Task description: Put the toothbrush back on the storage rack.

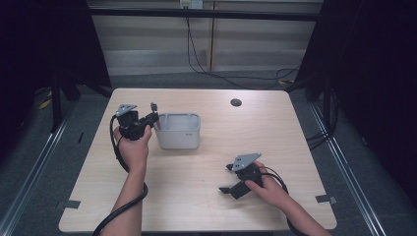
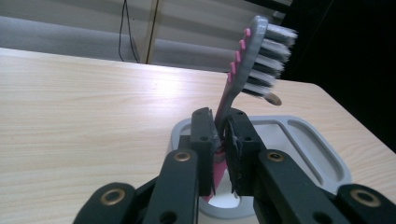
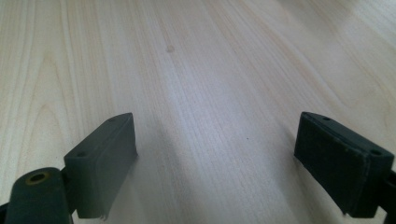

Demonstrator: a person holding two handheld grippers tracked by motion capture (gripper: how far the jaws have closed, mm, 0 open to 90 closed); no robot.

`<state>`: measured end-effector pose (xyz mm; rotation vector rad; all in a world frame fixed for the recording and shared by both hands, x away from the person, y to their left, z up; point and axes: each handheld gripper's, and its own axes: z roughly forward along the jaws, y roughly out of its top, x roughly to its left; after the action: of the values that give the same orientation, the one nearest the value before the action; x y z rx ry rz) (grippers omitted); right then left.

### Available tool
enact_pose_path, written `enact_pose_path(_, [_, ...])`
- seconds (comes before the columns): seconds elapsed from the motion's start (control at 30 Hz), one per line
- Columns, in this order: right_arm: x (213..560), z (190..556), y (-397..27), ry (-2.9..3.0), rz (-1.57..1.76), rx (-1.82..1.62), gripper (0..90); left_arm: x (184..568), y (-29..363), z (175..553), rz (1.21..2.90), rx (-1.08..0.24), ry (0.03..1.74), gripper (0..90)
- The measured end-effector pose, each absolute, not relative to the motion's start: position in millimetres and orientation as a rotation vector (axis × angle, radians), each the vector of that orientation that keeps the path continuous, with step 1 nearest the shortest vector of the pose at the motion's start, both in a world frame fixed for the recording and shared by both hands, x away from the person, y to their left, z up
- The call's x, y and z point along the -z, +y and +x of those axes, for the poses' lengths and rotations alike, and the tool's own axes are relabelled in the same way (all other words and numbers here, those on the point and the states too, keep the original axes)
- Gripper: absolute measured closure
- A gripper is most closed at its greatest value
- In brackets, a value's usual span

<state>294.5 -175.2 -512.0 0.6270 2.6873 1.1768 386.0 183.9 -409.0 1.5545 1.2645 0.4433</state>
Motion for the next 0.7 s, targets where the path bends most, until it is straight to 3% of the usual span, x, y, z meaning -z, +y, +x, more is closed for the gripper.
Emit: enact_pose_path(0.7, [512.0, 294.5, -175.2, 2.687, 0.628, -1.176, 12.0, 419.3, 178.3, 376.0, 1.634, -0.466, 1.244, 81.8])
